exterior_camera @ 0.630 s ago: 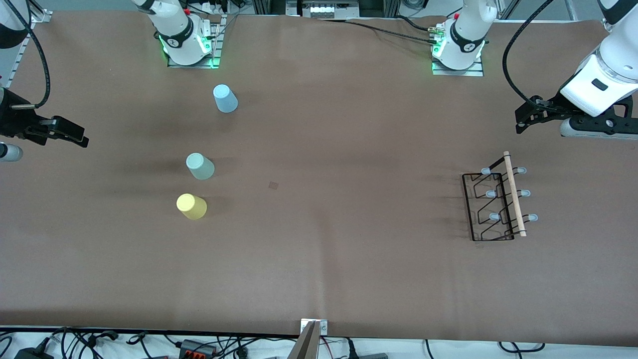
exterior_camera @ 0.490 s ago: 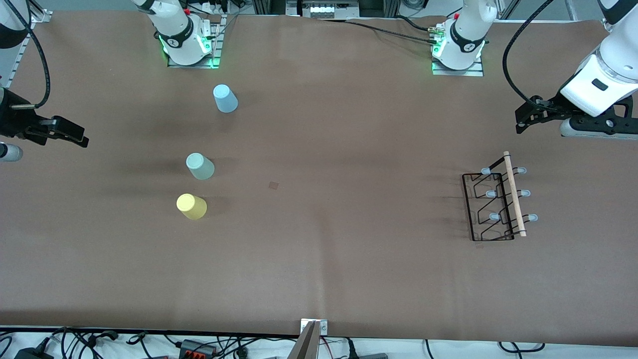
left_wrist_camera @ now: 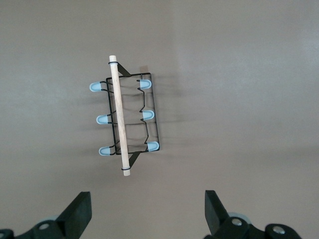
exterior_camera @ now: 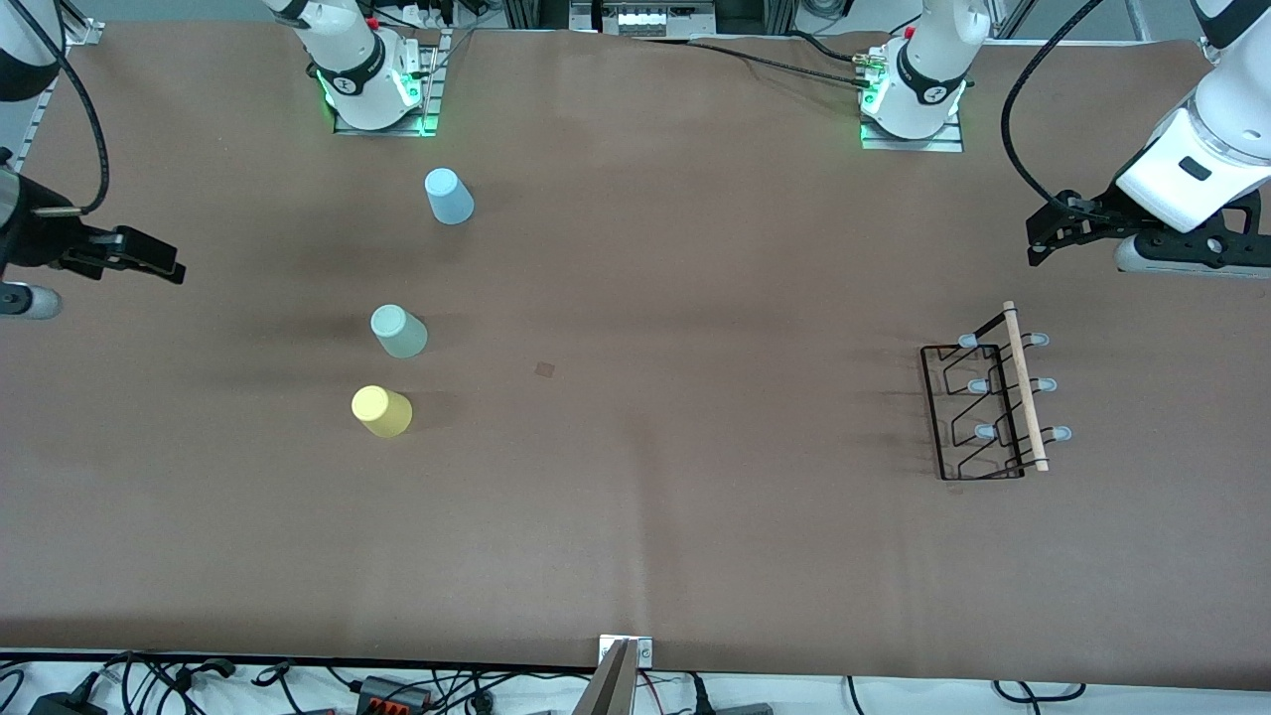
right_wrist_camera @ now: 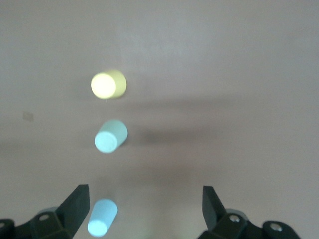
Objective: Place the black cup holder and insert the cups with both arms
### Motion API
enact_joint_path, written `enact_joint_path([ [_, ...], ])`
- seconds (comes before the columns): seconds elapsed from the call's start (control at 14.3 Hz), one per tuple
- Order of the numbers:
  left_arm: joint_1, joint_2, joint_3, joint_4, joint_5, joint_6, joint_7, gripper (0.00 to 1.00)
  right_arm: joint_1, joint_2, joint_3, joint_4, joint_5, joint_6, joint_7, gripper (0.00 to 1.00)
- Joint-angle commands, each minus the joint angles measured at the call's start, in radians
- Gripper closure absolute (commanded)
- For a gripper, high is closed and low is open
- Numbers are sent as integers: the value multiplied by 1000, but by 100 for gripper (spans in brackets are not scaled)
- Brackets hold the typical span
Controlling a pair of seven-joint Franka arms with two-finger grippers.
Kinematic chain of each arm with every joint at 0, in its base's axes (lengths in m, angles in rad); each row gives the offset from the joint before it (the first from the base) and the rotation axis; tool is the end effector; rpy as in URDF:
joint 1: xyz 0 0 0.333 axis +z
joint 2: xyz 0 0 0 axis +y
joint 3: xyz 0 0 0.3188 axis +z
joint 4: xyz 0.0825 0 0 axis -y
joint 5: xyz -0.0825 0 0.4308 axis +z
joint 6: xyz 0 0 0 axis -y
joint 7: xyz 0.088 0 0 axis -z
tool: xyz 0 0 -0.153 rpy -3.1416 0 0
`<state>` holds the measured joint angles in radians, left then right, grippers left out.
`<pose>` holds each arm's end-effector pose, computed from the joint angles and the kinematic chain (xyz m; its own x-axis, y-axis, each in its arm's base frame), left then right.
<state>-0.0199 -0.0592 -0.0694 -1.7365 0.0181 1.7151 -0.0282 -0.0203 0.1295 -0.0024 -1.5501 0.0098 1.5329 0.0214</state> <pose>0.5922 -0.0513 0.5427 0.9972 -0.0636 0.0382 -0.0629 -0.9978 -0.0210 0.6248 -0.0126 0.5095 0.9883 -0.0435 -0.1463 -0.0449 -0.9990 -0.0063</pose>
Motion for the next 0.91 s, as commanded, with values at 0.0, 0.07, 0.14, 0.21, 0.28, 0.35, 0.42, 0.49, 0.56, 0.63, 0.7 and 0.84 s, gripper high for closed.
enact_joint_path([
  [0.0, 0, 12, -7, 29, -17, -23, 8, 0, -1, 47, 2, 7, 24, -59, -44, 0],
  [0.07, 3, 13, -7, 28, -18, -28, 8, 0, 3, 45, 2, 4, 19, -82, -72, 0],
  [0.14, 3, 15, -7, 28, -17, -40, 10, 0, 3, 44, 2, -13, 22, -77, -84, 0],
  [0.21, 3, 40, -7, 26, -14, -60, 8, 0, 2, 38, 4, -37, 26, -56, -96, 0],
  [0.28, 9, 53, -6, 29, -15, -90, 8, 0, 6, 16, 5, -68, 27, -25, -100, 0],
  [0.35, 15, 58, 2, 29, -15, -110, 20, 0, 10, -14, 5, -123, 27, 13, -100, 0],
  [0.42, 15, 65, 5, 29, -15, -114, 8, 0, 11, -71, 5, -218, 29, 83, -100, 0],
  [0.49, 20, 77, 10, 29, -15, -112, 10, 0, 11, -132, 5, -320, 29, 151, -100, 0],
  [0.56, 26, 96, 8, 34, -12, -109, 10, 0, 11, -201, 5, -425, 29, 209, -100, 0],
  [0.63, 31, 138, 10, 67, -9, -115, 19, 0, 16, -258, 5, -526, 29, 290, -97, 0],
  [0.7, 40, 175, 10, 99, -9, -130, 19, 0, 25, -281, 5, -588, 29, 353, -84, 0],
  [0.84, 70, 197, 8, 115, -9, -146, 48, 0, 40, -278, 7, -649, 29, 464, -69, 0],
])
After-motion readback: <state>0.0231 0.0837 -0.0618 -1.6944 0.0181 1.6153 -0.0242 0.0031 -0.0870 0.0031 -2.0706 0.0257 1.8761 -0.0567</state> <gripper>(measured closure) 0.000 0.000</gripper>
